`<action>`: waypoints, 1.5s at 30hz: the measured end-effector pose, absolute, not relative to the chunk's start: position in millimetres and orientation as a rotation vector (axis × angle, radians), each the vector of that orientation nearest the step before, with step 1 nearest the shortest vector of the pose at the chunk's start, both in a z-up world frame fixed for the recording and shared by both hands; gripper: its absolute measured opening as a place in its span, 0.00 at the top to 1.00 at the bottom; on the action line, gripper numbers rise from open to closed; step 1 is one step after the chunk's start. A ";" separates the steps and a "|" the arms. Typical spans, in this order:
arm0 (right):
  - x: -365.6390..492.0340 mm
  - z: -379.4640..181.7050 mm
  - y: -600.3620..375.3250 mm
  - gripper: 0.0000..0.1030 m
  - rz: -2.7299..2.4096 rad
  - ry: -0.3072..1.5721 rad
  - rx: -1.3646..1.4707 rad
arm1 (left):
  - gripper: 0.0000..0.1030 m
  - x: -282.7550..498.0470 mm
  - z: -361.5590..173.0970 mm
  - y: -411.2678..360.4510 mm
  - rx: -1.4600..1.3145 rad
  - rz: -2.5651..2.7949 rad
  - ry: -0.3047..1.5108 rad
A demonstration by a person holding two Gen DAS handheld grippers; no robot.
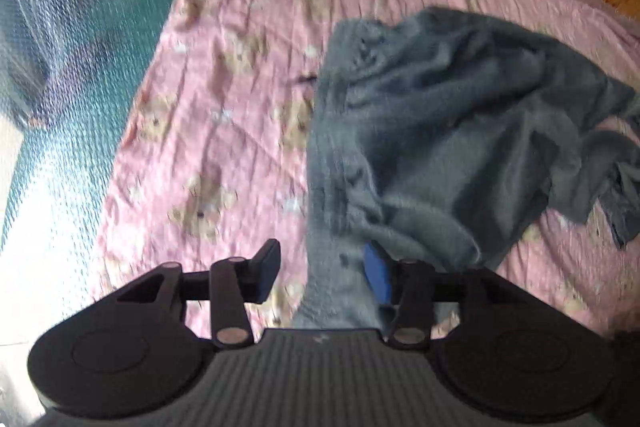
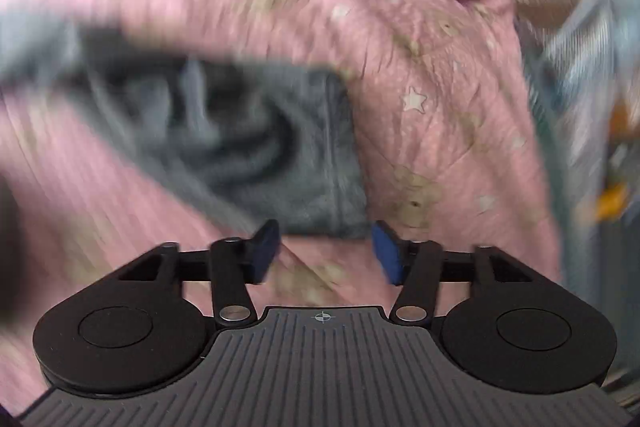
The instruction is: Fold clothes
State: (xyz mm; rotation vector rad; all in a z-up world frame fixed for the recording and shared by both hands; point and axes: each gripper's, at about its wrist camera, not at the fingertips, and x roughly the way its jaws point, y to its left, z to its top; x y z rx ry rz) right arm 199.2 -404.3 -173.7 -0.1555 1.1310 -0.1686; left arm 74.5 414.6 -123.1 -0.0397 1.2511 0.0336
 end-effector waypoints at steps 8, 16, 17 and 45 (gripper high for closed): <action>282.6 -200.9 -429.8 0.13 -0.238 1.101 0.129 | 0.30 240.3 -161.0 377.0 -0.016 0.156 1.085; 331.6 -184.1 -428.9 0.95 -0.060 1.050 0.126 | 0.99 336.5 -229.3 307.5 0.192 0.107 1.214; 325.0 -154.6 -433.0 0.96 -0.046 0.940 0.144 | 0.99 336.3 -224.9 308.9 0.192 0.115 1.193; 314.3 -227.9 -467.0 0.91 -0.109 1.110 0.038 | 0.97 340.5 -225.4 345.5 0.210 0.253 1.109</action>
